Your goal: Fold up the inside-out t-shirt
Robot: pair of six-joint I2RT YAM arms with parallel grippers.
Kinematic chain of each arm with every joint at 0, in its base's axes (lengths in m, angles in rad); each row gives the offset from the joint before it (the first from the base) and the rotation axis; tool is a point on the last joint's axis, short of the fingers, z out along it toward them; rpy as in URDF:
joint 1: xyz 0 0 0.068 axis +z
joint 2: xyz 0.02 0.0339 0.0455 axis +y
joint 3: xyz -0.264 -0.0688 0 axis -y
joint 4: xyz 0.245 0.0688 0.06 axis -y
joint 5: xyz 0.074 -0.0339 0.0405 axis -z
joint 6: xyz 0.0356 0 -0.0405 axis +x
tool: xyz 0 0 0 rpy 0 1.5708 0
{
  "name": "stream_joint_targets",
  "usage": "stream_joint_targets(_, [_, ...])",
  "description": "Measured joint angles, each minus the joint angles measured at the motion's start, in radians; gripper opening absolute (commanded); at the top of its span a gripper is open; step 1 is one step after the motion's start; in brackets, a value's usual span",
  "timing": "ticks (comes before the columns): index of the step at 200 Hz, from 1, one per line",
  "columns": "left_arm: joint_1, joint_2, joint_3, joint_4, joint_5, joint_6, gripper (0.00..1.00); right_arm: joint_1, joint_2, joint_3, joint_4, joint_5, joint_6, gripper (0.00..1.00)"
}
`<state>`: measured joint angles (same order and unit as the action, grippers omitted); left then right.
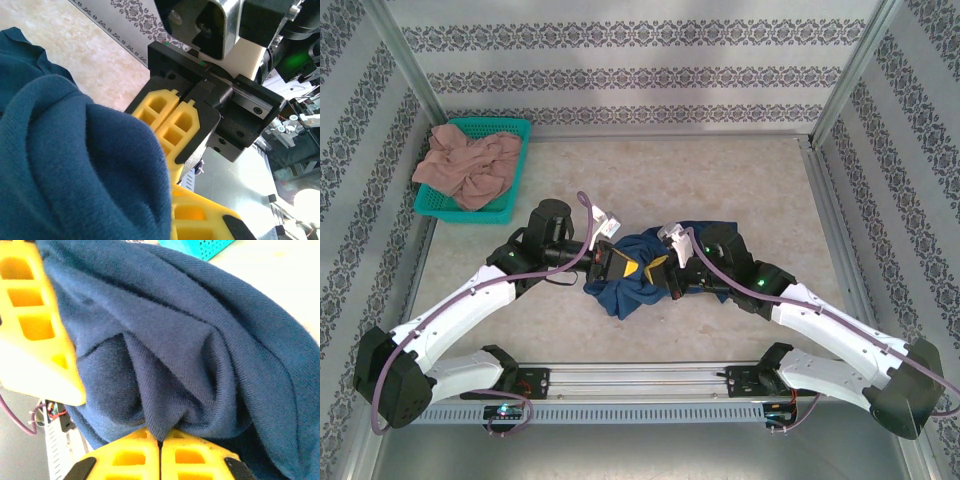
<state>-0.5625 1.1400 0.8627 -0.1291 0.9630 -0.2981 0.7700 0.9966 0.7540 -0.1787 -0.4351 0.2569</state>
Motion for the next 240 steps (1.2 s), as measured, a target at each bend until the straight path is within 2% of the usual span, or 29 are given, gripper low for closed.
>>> stream_joint_targets(29, [0.0,-0.002,0.0,-0.019,-0.036,0.003,0.0,-0.023,-0.025,0.0,-0.008,-0.01,0.003,0.0])
stream_joint_targets(56, [0.002,-0.003,0.0,-0.041,-0.099,0.004,0.0,-0.096,-0.095,-0.002,-0.01,-0.069,0.026,0.0])
stream_joint_targets(75, [0.007,-0.005,0.0,-0.053,-0.156,0.004,0.05,-0.14,-0.127,-0.002,0.005,-0.13,0.053,0.0])
stream_joint_targets(94, [0.01,-0.006,0.0,-0.077,-0.232,0.011,0.19,-0.167,-0.126,-0.003,0.037,-0.201,0.095,0.0])
stream_joint_targets(111, [0.011,-0.006,0.0,-0.111,-0.309,0.03,0.39,-0.182,-0.105,-0.004,0.089,-0.261,0.144,0.0])
stream_joint_targets(127, [0.013,-0.01,0.0,-0.148,-0.397,0.031,0.51,-0.194,-0.085,-0.004,0.127,-0.303,0.183,0.0])
stream_joint_targets(140, [0.013,-0.026,0.0,-0.18,-0.468,0.035,0.57,-0.207,-0.076,-0.004,0.146,-0.331,0.206,0.0])
stream_joint_targets(174, [-0.028,-0.16,-0.001,-0.239,-0.649,0.041,0.57,-0.236,-0.058,-0.004,0.177,-0.369,0.241,0.0])
stream_joint_targets(188, [-0.074,-0.199,0.0,-0.25,-0.682,0.053,0.48,-0.238,-0.047,-0.004,0.185,-0.378,0.246,0.0])
stream_joint_targets(206, [-0.129,-0.195,0.002,-0.253,-0.666,0.07,0.44,-0.238,-0.033,-0.004,0.19,-0.388,0.254,0.0])
stream_joint_targets(240, [-0.158,-0.066,0.029,-0.237,-0.576,0.086,0.48,-0.238,-0.025,-0.004,0.191,-0.395,0.264,0.0])
